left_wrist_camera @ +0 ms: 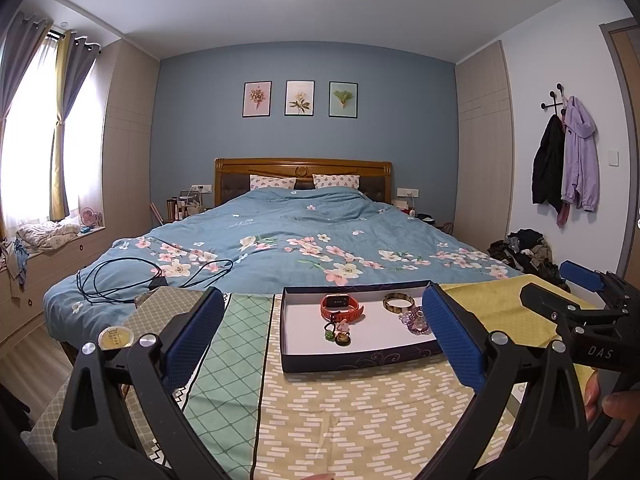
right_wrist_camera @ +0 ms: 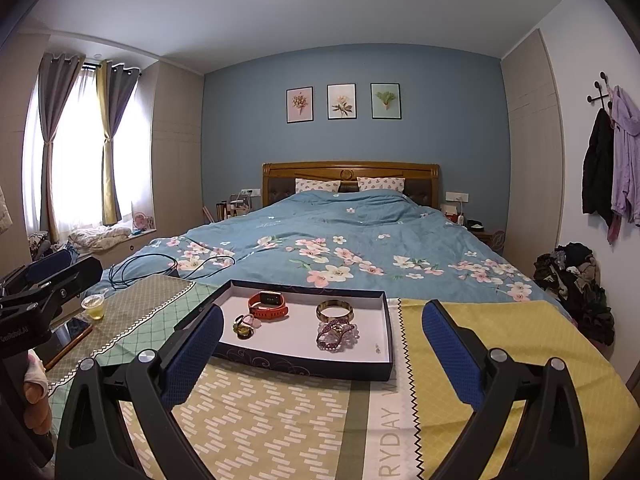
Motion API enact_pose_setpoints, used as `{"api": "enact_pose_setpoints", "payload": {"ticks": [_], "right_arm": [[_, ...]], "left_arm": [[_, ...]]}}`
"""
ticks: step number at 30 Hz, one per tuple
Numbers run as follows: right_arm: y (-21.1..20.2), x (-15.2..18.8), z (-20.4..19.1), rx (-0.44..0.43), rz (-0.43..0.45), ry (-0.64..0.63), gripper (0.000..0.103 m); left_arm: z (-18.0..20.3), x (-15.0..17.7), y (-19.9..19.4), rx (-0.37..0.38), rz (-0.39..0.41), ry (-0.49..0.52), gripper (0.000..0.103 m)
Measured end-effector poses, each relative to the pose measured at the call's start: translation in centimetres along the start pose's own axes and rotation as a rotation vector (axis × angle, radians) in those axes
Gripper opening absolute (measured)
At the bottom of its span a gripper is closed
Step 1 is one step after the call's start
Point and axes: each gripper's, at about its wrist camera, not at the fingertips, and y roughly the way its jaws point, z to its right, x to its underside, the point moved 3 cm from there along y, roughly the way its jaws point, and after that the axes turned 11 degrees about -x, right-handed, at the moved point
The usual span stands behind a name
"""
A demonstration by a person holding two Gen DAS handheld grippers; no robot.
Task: Organize jewelry
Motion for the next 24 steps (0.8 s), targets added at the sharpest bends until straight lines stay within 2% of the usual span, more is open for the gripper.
{"api": "enact_pose_setpoints", "payload": {"ticks": [24], "right_arm": [[0.24, 0.1, -0.08, -0.001, -0.004, -0.003, 0.096]], "left_arm": [[-0.02, 0.08, 0.17, 0.0, 0.0, -0.002, 0.098]]}}
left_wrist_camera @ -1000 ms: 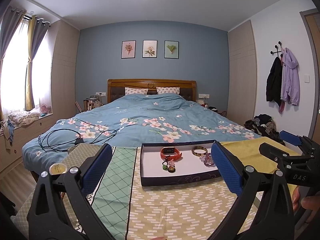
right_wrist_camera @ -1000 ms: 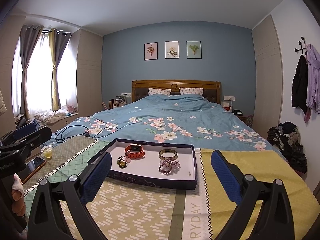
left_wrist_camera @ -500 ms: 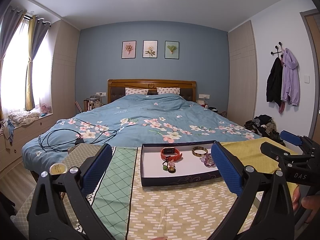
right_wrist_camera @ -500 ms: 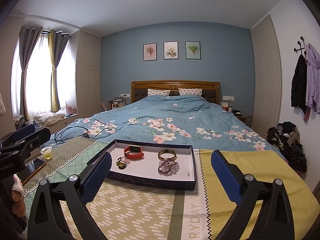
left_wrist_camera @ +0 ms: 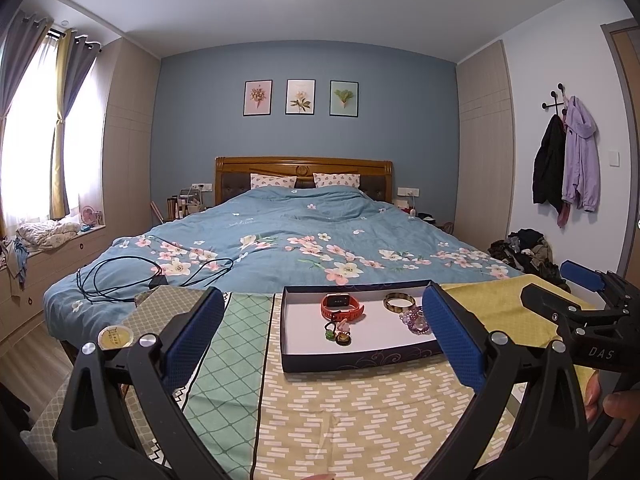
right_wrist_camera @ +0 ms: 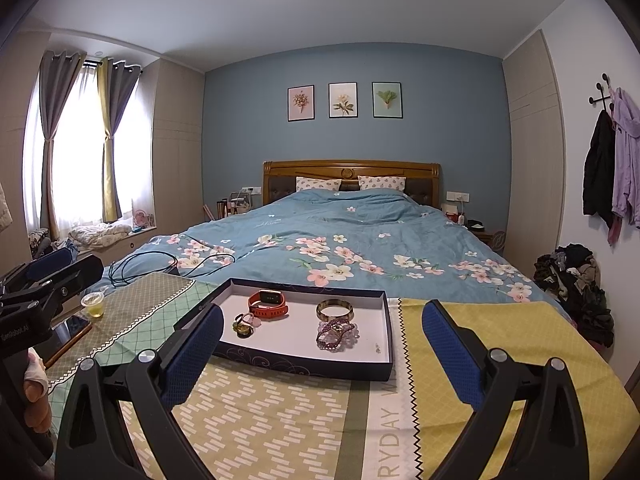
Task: Organize jewelry
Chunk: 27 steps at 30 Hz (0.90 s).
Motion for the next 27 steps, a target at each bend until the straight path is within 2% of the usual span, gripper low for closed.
{"api": "enact_pose_setpoints", "payload": {"ticks": [27], "right_arm": [[0.24, 0.08, -0.13, -0.005, -0.003, 0.001, 0.096]], "left_arm": [[0.3, 0.72, 0.41, -0.002, -0.012, -0.001, 0.098]]}}
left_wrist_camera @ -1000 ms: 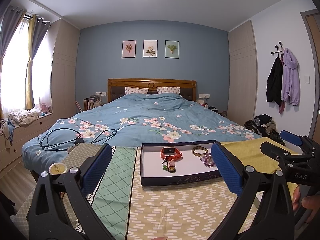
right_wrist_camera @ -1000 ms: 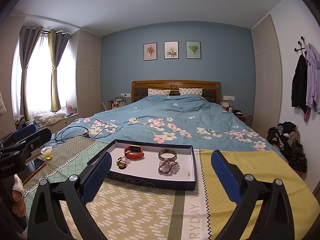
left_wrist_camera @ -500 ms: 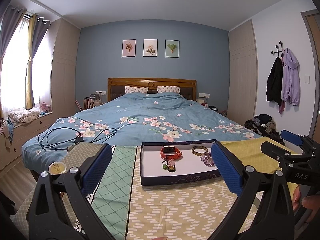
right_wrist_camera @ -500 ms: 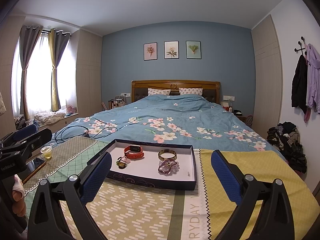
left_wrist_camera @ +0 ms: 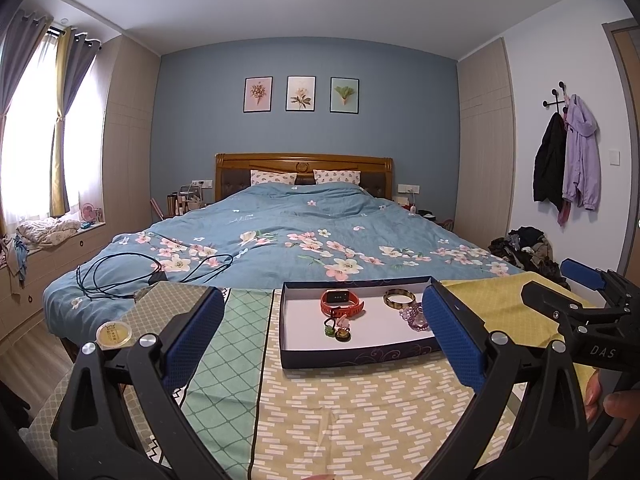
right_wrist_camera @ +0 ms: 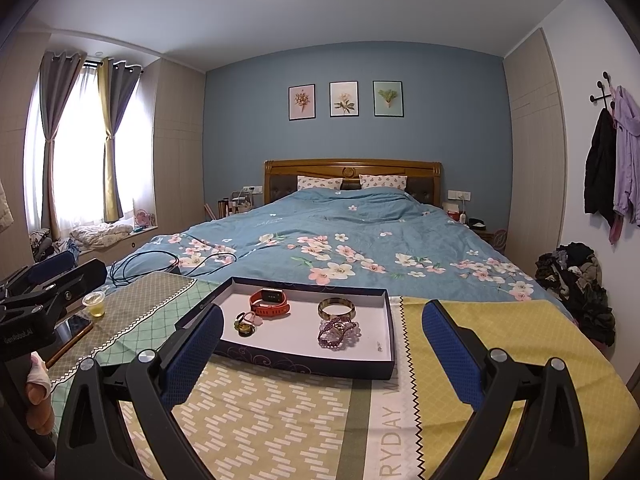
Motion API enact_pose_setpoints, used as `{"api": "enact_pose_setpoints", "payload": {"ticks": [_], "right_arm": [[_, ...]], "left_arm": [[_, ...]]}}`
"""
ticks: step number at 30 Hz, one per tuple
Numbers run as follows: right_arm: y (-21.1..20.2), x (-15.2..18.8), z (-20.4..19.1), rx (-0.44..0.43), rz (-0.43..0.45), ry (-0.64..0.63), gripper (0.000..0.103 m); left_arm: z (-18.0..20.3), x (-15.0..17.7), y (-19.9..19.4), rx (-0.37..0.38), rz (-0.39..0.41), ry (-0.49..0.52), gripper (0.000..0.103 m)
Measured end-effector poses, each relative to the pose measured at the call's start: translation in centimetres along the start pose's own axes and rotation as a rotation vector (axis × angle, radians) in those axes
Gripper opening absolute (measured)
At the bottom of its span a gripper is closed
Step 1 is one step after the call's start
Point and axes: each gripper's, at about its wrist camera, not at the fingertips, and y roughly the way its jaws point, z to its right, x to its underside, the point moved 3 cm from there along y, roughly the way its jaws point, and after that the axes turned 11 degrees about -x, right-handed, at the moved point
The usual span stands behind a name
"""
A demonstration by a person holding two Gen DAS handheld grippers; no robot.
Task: Organize jewelry
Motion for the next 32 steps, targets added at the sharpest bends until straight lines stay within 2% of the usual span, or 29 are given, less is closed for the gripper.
{"api": "enact_pose_setpoints", "payload": {"ticks": [23, 26, 28, 32], "right_arm": [[0.5, 0.1, 0.2, -0.003, -0.017, 0.003, 0.096], [1.0, 0.6, 0.5, 0.007, -0.042, -0.006, 0.096], [1.5, 1.1, 1.5, 0.019, -0.079, -0.005, 0.096], [3.8, 3.3, 7.0, 0.079, -0.242, 0.064, 0.096]], "left_arm": [[0.2, 0.9, 0.0, -0.013, 0.003, 0.009, 0.098], [0.1, 1.1, 0.8, -0.024, -0.032, 0.005, 0.098], [-0.1, 1.6, 1.8, -0.024, -0.086, -0.001, 0.098], [-1.3, 2.7, 4.9, -0.029, -0.199, 0.002, 0.098]]}}
